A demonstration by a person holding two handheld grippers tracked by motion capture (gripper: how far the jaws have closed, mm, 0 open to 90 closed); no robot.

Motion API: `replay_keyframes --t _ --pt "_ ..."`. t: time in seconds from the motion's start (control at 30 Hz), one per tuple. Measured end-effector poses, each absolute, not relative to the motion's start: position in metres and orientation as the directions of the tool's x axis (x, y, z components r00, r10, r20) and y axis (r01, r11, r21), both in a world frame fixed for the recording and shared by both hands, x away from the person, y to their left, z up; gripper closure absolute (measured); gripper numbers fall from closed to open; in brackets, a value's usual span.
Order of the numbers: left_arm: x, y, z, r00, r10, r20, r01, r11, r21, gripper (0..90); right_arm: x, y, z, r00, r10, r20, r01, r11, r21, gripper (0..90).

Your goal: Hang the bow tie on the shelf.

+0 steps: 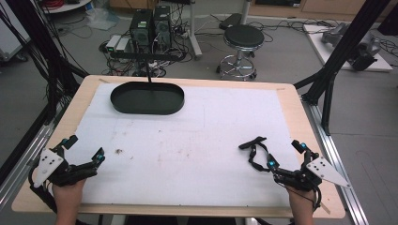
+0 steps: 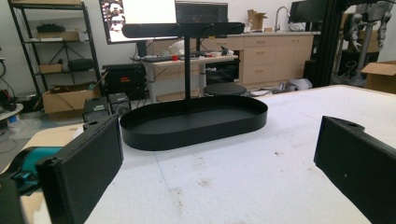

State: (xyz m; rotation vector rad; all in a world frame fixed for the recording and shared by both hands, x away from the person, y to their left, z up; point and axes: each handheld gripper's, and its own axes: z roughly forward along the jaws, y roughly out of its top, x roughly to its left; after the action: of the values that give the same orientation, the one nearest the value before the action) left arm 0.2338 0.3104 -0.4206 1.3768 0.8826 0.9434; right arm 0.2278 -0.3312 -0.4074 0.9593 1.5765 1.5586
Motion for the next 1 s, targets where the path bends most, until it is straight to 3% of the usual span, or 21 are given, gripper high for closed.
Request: replay_keyframes --t 0.53,1.0 --pt "0.236 0.306 -0.421 0.394 0.918 0.032 -0.022 -0.025 0.999 1.7 0.242 -0.329 -0.397 -0.453 0.891 0.006 0.108 0.049 0.993 0.9" --pt "0.237 0.304 -0.422 0.402 0.915 0.034 -0.014 -0.032 0.999 1.7 0.287 -0.322 -0.412 -0.434 0.901 -0.007 0.399 0.199 0.895 6.5"
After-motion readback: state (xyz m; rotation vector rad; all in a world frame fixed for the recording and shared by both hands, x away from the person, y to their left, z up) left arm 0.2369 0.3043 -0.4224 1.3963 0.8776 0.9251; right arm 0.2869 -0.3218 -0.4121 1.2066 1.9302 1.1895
